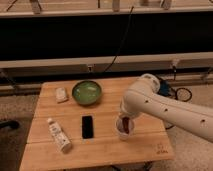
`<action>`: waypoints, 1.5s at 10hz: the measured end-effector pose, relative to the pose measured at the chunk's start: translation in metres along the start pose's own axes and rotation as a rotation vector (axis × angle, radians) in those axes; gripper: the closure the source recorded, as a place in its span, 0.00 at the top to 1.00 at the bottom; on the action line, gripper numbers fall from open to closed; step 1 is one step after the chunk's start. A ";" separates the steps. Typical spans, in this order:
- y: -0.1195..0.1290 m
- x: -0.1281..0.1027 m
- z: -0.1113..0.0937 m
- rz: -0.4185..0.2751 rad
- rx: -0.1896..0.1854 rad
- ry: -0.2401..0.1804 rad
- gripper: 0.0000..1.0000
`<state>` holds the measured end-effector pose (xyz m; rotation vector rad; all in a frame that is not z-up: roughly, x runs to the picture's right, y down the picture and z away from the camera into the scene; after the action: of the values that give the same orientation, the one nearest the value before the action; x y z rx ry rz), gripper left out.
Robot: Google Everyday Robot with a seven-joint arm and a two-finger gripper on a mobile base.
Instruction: Place the pepper in the ceramic cup
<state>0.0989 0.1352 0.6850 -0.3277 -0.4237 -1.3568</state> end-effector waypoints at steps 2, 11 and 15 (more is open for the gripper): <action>0.001 0.001 0.002 0.012 -0.001 -0.018 0.02; 0.008 0.007 0.009 0.017 0.026 -0.032 0.80; 0.010 0.009 0.007 0.015 0.027 -0.010 0.80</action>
<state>0.1099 0.1325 0.6957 -0.3149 -0.4461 -1.3340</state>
